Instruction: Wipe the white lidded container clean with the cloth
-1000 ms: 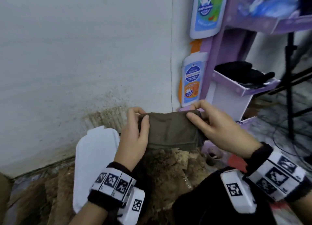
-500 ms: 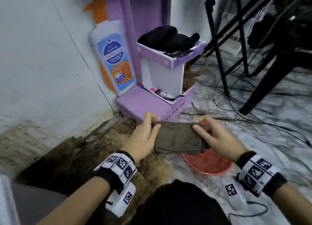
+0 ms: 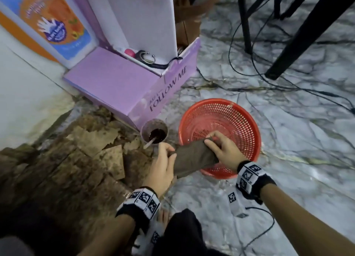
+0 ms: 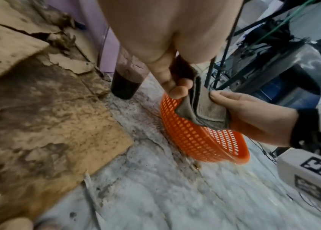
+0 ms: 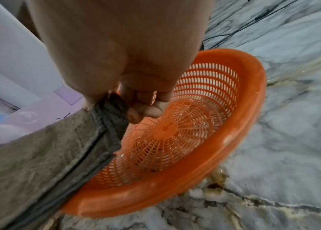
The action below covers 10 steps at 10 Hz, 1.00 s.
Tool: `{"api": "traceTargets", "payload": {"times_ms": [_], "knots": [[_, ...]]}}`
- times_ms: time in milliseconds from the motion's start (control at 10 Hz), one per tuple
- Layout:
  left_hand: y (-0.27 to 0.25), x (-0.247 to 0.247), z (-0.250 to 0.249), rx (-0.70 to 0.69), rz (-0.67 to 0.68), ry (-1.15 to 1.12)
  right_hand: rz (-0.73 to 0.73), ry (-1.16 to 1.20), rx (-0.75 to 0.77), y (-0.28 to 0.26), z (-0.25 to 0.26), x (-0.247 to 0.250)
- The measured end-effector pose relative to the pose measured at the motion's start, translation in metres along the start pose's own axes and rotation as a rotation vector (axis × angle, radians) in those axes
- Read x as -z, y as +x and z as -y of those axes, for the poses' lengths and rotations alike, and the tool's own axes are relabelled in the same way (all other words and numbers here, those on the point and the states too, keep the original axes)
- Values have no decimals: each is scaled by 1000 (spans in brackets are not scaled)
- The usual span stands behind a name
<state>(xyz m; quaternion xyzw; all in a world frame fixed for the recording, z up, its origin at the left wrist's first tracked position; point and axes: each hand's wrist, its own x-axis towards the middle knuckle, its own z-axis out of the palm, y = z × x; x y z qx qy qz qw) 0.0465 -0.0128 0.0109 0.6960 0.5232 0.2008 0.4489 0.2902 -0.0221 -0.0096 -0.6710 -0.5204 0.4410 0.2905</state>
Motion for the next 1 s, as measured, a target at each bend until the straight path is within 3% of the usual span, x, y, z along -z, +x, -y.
{"api": "traceTargets", "payload": {"times_ms": [200,500,700,900,1000], "knots": [[7,-10,6,-44,22,68,28,67,-53,4,-20,-1],[10,-18,33,101,-47,38,47,46,-79,19,-37,-12],[21,-22,41,269,-23,9,66,-50,-118,17,-39,-15],[20,-16,40,266,26,43,113,-141,-202,4,-31,-17],[19,-8,39,275,8,30,73,-139,-158,2,-17,-13]]}}
